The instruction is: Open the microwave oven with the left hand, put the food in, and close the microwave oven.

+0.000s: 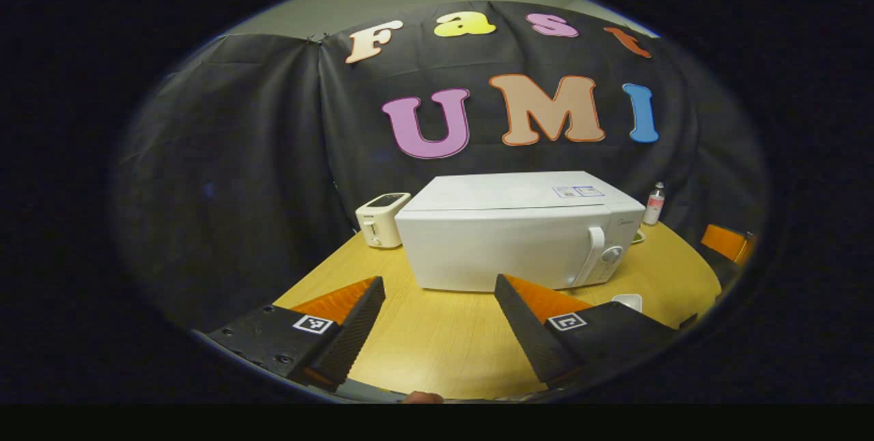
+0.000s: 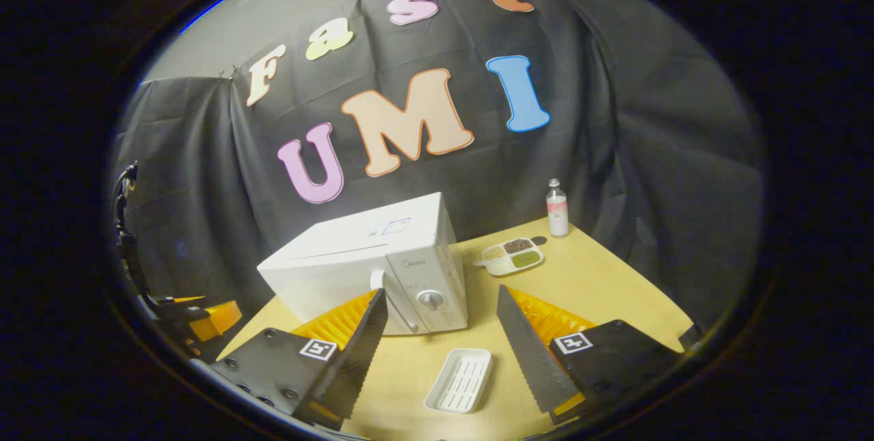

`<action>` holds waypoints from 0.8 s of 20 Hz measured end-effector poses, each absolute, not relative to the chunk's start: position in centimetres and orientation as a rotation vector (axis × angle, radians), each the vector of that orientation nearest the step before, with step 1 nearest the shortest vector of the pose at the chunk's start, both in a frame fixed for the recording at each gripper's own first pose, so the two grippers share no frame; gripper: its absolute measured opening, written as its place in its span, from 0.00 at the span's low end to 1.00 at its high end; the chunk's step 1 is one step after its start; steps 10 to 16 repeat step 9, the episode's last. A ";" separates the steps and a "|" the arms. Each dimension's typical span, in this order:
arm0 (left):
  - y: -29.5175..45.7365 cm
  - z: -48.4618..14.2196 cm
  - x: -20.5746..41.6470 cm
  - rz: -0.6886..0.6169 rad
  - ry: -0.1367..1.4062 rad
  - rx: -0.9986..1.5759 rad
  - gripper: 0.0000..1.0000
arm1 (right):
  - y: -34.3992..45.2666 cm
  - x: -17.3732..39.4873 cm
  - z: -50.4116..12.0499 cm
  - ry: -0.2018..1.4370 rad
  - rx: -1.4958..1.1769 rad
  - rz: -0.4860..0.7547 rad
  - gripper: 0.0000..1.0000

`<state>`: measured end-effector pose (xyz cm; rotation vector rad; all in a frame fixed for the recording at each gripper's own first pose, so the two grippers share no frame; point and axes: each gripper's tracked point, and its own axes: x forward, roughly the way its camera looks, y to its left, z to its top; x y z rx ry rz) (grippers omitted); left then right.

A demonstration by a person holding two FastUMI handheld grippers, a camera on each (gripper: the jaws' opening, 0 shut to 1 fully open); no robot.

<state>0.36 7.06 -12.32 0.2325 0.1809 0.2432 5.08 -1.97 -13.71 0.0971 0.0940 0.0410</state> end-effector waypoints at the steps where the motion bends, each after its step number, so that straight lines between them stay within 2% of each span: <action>1: 7.0 -12.4 0.2 0.246 0.183 0.230 0.98 | -1.8 5.2 -13.9 0.099 0.096 0.049 0.89; 16: 6.3 -13.7 -0.8 0.254 0.220 0.199 0.98 | -2.0 4.5 -14.7 0.124 0.108 0.062 0.89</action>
